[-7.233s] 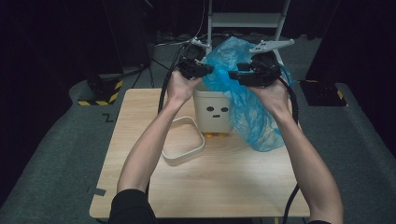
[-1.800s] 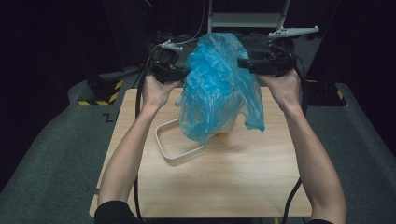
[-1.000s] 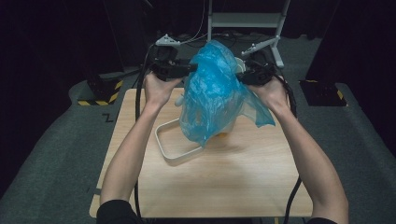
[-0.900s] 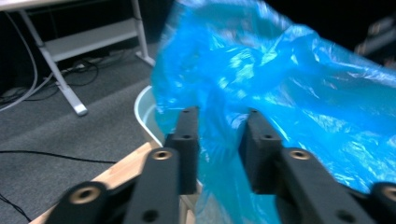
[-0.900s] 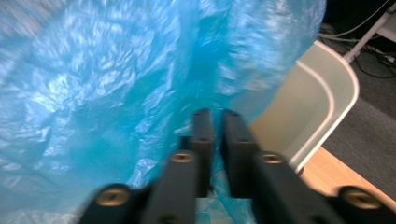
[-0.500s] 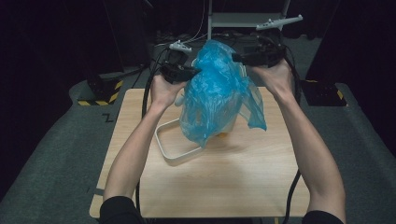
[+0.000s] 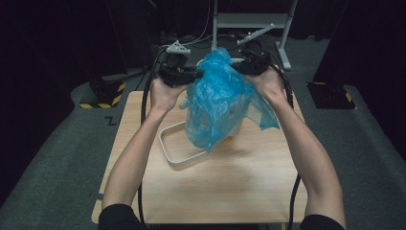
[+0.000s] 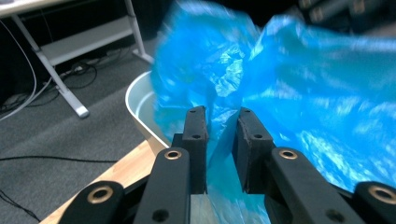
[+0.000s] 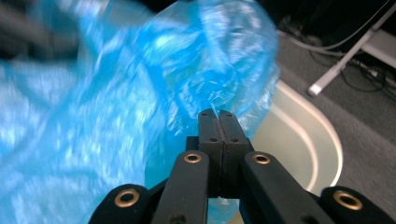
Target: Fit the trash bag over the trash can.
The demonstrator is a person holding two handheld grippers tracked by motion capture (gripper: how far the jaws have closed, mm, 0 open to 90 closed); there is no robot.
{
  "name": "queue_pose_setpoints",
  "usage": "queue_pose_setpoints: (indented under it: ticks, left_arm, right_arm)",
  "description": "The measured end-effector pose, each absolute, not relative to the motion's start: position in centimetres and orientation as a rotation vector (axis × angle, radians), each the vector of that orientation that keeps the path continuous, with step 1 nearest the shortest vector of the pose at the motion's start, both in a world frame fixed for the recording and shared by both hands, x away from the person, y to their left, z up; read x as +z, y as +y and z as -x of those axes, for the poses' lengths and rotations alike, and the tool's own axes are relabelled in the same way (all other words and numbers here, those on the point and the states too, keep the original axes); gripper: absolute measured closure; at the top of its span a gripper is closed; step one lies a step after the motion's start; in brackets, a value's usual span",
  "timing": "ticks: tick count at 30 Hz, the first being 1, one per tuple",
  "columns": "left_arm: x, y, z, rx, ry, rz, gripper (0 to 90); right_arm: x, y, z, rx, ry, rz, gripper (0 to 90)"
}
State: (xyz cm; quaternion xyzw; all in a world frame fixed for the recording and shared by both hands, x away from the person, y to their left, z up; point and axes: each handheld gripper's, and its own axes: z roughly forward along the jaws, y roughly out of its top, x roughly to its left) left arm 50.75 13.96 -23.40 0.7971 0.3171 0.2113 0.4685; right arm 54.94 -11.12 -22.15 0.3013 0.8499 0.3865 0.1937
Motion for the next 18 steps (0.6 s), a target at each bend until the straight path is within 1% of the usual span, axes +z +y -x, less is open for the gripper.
queue_pose_setpoints:
  ticks: [4,7,8,9,11,13,15,18]
  left_arm:
    - [-24.1,13.4,-51.7,0.498,0.798,-1.96,73.6]
    - [-24.8,13.0,-52.5,0.479,0.826,-1.979,73.7]
    - [-25.1,12.8,-52.8,0.473,0.829,-1.985,73.9]
    - [-25.2,12.8,-52.8,0.469,0.83,-1.986,74.0]
    - [-25.3,12.8,-52.7,0.467,0.834,-1.983,73.3]
    - [-25.1,13.0,-52.4,0.478,0.841,-1.967,68.5]
    - [-24.7,13.3,-52.0,0.497,0.851,-1.947,62.6]
    - [-23.8,13.9,-50.9,0.519,0.86,-1.927,52.6]
  right_arm:
    - [-22.9,-11.2,-54.5,0.985,2.441,-0.832,90.0]
    - [-23.3,-11.2,-54.5,0.951,2.475,-0.838,89.8]
    - [-23.4,-11.2,-54.5,0.953,2.478,-0.844,87.8]
    - [-23.4,-11.4,-54.4,0.975,2.465,-0.846,80.7]
    - [-23.1,-12.0,-54.2,1.043,2.434,-0.88,71.4]
    - [-22.7,-12.8,-53.9,1.097,2.39,-0.902,63.8]
    - [-22.2,-13.6,-53.4,1.149,2.343,-0.918,59.7]
    - [-21.2,-14.6,-52.4,1.216,2.281,-0.908,56.3]
